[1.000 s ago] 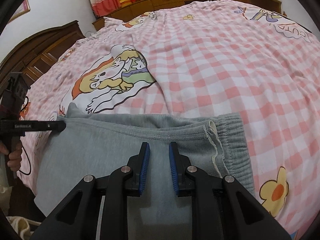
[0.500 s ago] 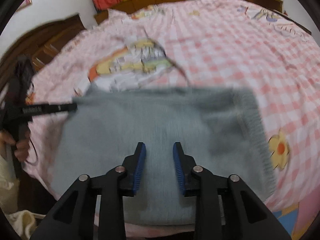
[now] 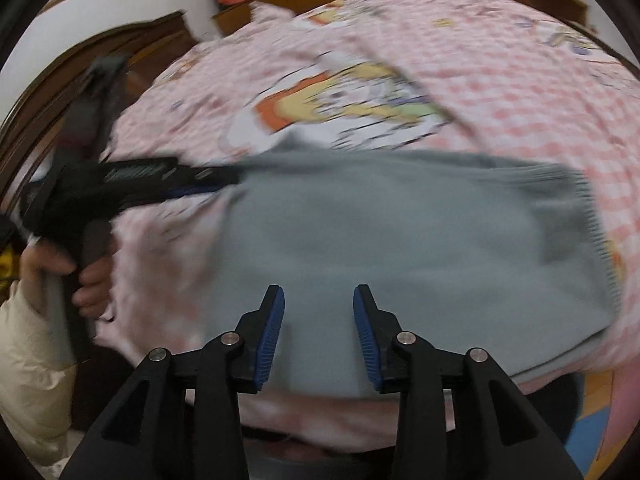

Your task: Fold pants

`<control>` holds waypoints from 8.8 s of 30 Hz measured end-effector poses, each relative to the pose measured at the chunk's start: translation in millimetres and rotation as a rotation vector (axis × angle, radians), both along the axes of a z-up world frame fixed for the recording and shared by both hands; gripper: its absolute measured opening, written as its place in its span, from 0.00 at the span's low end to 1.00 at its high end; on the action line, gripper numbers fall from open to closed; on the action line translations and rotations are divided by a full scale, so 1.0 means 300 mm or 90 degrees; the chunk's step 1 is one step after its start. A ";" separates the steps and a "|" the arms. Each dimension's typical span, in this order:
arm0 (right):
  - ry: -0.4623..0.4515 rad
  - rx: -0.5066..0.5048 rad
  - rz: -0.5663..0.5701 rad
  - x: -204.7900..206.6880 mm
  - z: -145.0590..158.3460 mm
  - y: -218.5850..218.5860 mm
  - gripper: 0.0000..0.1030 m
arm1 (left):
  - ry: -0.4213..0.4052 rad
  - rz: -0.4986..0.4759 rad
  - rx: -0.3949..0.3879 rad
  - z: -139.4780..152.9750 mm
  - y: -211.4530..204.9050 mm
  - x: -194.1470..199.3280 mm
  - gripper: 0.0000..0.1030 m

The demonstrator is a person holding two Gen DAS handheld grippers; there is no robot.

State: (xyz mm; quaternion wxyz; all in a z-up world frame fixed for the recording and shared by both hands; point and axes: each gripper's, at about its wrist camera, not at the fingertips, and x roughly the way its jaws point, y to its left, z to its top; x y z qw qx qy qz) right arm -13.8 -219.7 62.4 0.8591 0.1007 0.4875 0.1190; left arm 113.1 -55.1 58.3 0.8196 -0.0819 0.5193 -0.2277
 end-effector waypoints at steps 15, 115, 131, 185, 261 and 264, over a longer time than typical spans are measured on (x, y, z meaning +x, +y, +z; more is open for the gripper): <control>0.041 -0.103 0.008 0.096 -0.085 0.321 0.52 | -0.031 0.067 -0.059 -0.026 0.268 -0.179 0.52; -0.130 0.289 0.011 0.106 0.108 -0.228 0.29 | -0.187 -0.089 -0.011 0.191 -0.331 -0.303 0.33; -0.005 0.218 0.017 0.531 -0.167 0.127 0.27 | -0.118 0.103 0.001 0.023 0.362 0.004 0.36; 0.004 0.161 0.051 0.272 -0.122 0.154 0.24 | -0.093 0.202 -0.014 0.018 0.423 -0.214 0.35; -0.021 -0.086 0.045 0.090 -0.192 0.276 0.57 | -0.037 0.230 0.133 -0.176 0.312 -0.366 0.92; -0.021 -0.086 0.046 0.092 -0.192 0.276 0.57 | -0.037 0.231 0.132 -0.176 0.312 -0.367 0.92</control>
